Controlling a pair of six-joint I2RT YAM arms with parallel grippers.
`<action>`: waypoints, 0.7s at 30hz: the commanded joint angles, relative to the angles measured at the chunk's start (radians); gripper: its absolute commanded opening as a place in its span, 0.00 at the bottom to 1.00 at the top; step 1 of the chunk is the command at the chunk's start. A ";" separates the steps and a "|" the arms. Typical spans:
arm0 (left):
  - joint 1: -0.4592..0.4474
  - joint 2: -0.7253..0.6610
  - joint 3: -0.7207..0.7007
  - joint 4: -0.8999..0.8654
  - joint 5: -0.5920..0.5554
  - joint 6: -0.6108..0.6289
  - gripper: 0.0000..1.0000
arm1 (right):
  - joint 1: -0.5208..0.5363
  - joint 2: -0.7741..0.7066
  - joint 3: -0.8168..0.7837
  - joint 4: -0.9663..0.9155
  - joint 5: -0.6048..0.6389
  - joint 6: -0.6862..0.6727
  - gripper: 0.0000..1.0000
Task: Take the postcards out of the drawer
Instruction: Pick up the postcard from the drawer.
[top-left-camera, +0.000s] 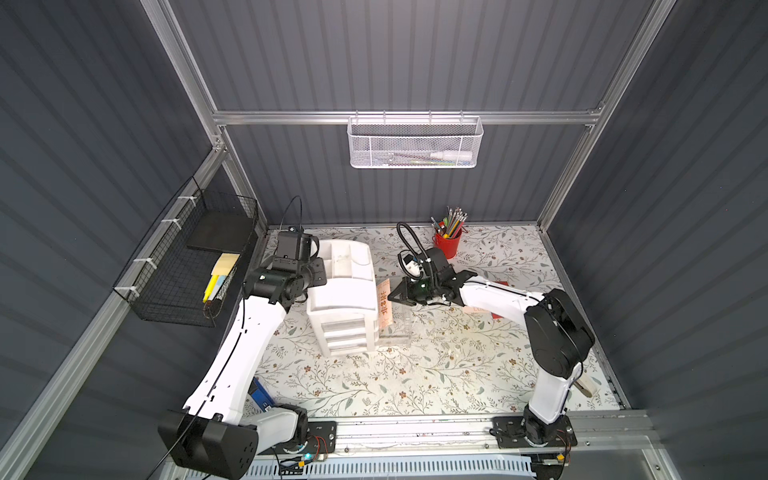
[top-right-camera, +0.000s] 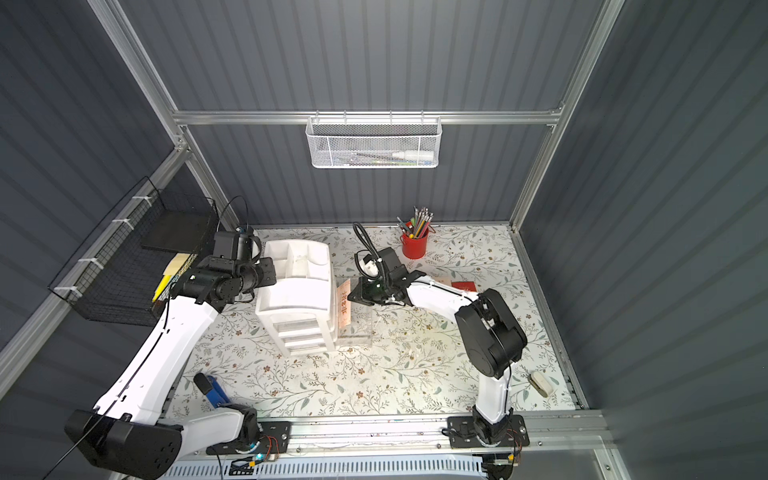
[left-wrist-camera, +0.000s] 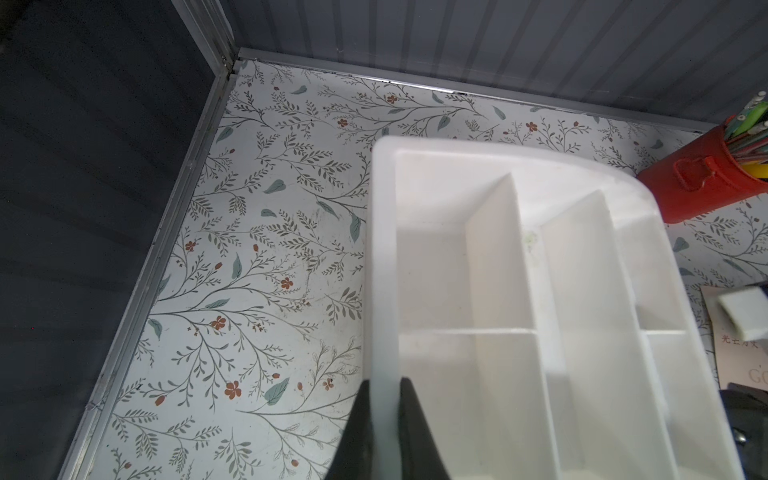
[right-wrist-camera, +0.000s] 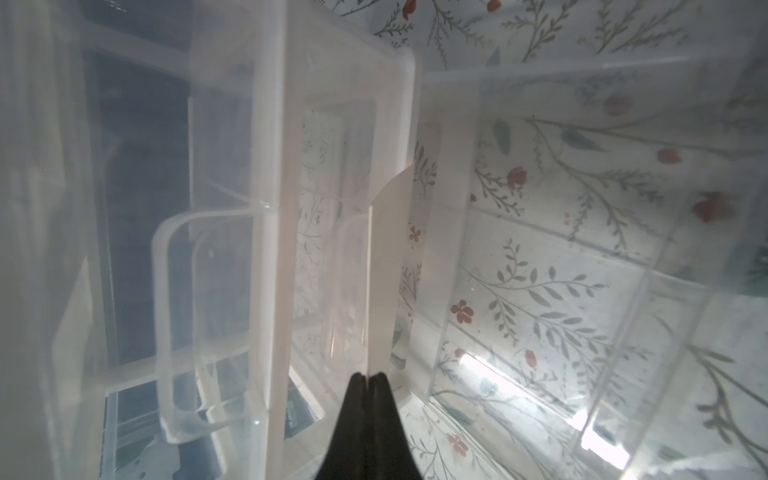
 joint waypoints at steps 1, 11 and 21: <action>-0.001 -0.015 -0.013 0.013 -0.007 0.034 0.00 | -0.024 -0.045 -0.002 -0.070 0.008 -0.057 0.00; -0.001 -0.005 -0.014 0.019 -0.005 0.034 0.00 | -0.128 -0.176 -0.059 -0.146 -0.017 -0.118 0.00; 0.000 -0.006 -0.014 0.021 -0.002 0.042 0.00 | -0.297 -0.279 -0.110 -0.282 -0.079 -0.273 0.00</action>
